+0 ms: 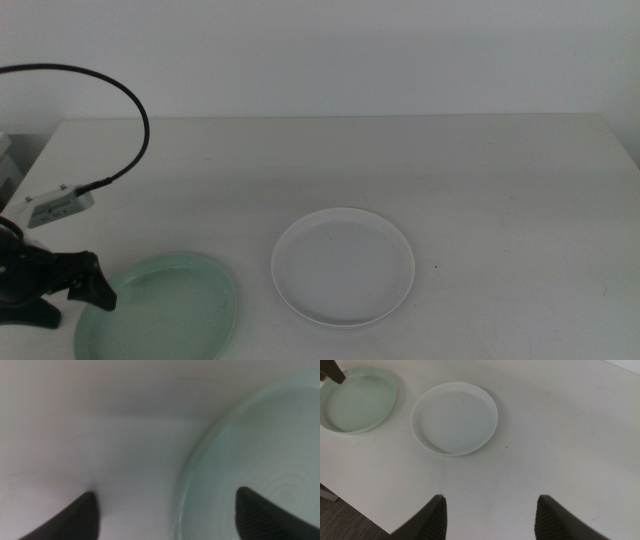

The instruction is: Stack the three bowls on top of each other.

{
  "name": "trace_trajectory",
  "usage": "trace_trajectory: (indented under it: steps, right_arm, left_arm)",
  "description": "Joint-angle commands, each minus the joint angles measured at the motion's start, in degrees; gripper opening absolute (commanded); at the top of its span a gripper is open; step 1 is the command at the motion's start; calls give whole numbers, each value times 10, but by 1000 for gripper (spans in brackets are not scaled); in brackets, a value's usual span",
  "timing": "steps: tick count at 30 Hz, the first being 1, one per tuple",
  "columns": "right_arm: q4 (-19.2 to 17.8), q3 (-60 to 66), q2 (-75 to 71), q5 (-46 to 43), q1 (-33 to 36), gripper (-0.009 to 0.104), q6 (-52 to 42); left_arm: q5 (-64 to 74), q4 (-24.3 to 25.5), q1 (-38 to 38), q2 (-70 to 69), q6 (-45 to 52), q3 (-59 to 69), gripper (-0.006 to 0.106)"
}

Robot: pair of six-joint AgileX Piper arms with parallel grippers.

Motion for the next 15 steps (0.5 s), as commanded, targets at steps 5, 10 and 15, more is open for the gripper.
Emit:
trace_trajectory:
  steps: [5,10,15]
  right_arm:
    - [3,-14,0,-30,-4,45,-5]
    - [3,-14,0,-30,-4,45,-5]
    - [3,-14,0,-30,-4,45,-5]
  left_arm:
    - [4,-25,-2,13,-9,-16,70]
    - [22,-23,-5,21,-14,-16,16]
    - [28,-9,-5,3,-41,-22,0]
